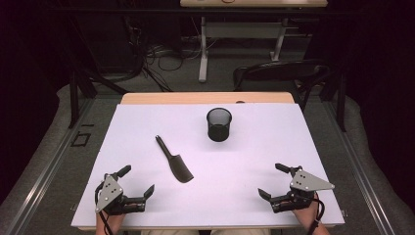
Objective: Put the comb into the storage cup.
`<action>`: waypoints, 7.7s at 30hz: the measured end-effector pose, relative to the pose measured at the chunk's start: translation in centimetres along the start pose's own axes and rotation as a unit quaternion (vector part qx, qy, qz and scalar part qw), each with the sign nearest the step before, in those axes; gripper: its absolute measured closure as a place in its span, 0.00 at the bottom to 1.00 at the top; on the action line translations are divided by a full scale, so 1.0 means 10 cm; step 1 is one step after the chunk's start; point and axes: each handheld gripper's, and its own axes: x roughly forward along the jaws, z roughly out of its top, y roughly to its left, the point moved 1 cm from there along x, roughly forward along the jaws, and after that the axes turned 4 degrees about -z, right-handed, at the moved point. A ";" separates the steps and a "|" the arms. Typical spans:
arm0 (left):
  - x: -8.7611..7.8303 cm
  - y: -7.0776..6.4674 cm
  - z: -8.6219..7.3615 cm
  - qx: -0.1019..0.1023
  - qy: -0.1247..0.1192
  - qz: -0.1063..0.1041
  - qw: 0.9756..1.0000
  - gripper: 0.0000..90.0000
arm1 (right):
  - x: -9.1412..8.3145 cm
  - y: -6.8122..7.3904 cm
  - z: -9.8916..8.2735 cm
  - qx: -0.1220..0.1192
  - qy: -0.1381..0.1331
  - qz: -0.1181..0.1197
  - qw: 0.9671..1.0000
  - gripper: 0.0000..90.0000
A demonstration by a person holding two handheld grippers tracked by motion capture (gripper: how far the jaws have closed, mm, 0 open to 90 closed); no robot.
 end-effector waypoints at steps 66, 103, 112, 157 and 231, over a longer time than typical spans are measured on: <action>0.57 0.25 0.20 0.015 0.040 0.010 0.999 0.00 | 0.09 0.01 -0.01 -0.005 0.021 0.012 1.000 0.00; 0.91 0.65 0.37 -0.024 0.092 0.027 0.995 0.00 | 0.07 0.01 -0.01 -0.002 0.020 0.011 1.000 0.00; 1.04 0.69 0.41 -0.019 0.115 0.027 0.993 0.00 | 0.07 0.01 -0.01 -0.002 0.019 0.011 1.000 0.00; 1.65 0.94 0.52 0.015 0.233 0.054 0.971 1.00 | 0.07 0.00 -0.01 -0.004 0.016 0.010 1.000 0.00; 1.52 0.88 0.17 0.007 0.330 0.084 0.940 1.00 | 0.07 0.00 -0.01 -0.004 0.019 0.011 1.000 0.00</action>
